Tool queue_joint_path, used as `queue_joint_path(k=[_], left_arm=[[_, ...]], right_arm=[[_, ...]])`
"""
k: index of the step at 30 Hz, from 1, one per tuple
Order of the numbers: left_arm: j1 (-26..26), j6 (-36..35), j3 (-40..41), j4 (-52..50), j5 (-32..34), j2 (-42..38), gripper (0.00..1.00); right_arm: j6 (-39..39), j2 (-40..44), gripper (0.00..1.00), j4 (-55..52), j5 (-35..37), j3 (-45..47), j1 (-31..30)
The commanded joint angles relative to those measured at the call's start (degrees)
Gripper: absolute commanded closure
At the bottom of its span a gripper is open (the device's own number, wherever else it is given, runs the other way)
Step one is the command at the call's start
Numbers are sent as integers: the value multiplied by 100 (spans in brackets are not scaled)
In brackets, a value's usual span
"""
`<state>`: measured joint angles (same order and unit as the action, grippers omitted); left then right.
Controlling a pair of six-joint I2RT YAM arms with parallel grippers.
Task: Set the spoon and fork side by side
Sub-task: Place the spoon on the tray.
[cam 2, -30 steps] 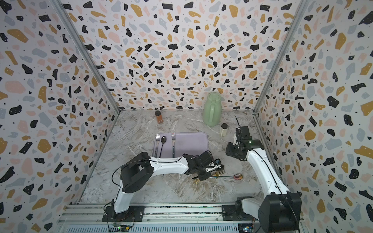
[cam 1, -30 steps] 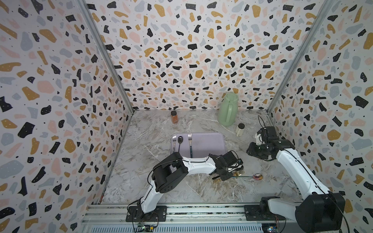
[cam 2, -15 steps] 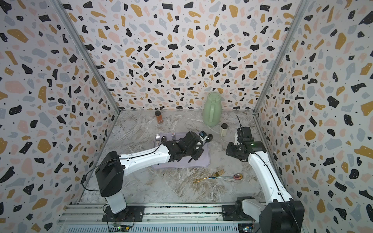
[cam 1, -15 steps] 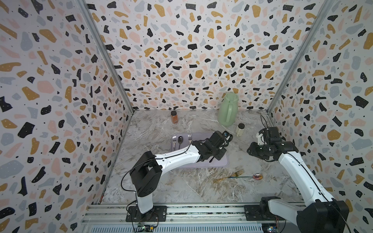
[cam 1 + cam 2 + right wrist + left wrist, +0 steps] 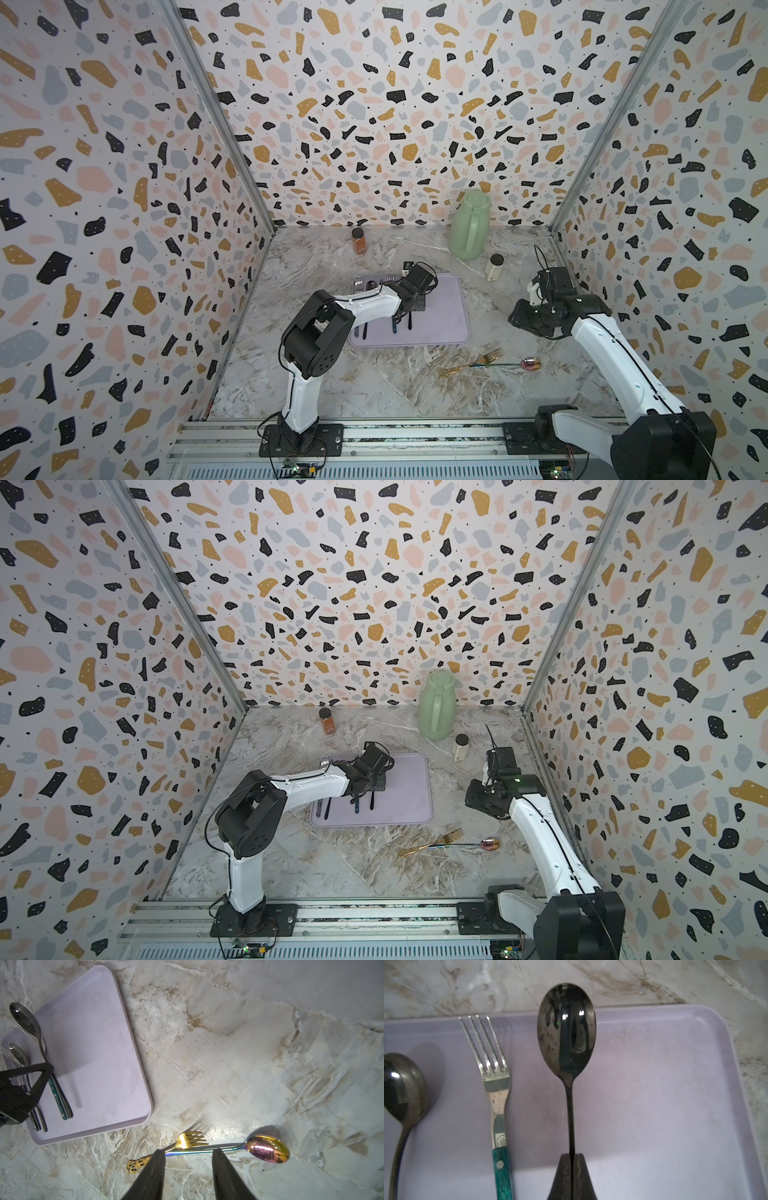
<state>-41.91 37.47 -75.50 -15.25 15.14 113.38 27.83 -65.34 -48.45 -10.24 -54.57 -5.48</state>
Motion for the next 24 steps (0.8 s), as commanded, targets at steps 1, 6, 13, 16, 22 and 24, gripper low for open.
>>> queue_joint_path(k=[1,6,13,16,22,24], left_arm=[[64,353,149,173,112,-1,100],[95,470,326,164,109,17,100],[95,353,300,65,-116,-9,79],[87,187,322,-64,-164,-256,67],[-262,-452,520,-350,-112,-1090,64],[-553,-860,675,-316,-168,-1397,61]], right_arm=[[109,111,57,-130,-48,48,27],[345,69,57,-21,-193,304,28],[691,115,55,177,-461,739,-35],[802,232,53,154,-424,879,-120],[1067,290,53,185,-217,1107,-522],[1167,242,53,239,-193,1186,-692]])
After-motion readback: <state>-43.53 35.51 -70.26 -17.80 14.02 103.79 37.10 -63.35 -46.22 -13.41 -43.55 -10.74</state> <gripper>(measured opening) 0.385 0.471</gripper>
